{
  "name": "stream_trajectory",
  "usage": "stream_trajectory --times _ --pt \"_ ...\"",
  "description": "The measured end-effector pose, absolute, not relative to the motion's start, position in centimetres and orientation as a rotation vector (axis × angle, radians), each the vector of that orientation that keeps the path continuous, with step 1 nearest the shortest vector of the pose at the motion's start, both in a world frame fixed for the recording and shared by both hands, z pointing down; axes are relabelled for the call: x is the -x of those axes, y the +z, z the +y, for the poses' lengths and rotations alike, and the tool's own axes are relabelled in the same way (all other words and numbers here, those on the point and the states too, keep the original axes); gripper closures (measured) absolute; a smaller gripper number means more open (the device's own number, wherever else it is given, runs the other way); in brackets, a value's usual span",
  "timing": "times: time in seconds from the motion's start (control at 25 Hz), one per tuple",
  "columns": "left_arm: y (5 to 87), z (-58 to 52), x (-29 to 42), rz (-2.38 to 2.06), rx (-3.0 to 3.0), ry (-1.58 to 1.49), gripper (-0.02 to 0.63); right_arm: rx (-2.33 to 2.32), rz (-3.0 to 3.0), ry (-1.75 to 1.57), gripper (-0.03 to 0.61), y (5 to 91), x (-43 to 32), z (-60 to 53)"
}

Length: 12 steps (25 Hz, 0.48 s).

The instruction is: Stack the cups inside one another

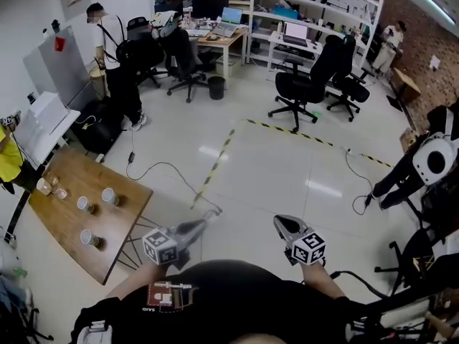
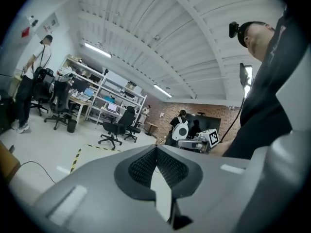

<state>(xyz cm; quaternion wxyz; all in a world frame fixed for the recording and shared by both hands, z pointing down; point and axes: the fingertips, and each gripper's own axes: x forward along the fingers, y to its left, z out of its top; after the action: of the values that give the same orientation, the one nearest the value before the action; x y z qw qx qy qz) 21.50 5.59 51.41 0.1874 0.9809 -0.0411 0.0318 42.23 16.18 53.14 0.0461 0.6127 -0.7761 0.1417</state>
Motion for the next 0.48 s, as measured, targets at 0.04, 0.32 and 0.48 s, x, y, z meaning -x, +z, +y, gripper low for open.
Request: stream_trajectory --times 0.04,0.32,0.48 --pt "51.5 5.0 -21.2 -0.138 -2.754 0.090 0.612 -1.862 -2.381 0.445 0.565 53.4 -42.4 15.4" --pt "52.0 -2.1 -19.4 -0.195 -2.761 0.038 0.611 -1.826 -2.385 0.426 0.565 53.2 -41.4 7.8" --pt "51.1 -7.3 -17.2 -0.181 -2.778 0.031 0.611 -1.841 -2.378 0.413 0.565 52.0 -39.4 2.2"
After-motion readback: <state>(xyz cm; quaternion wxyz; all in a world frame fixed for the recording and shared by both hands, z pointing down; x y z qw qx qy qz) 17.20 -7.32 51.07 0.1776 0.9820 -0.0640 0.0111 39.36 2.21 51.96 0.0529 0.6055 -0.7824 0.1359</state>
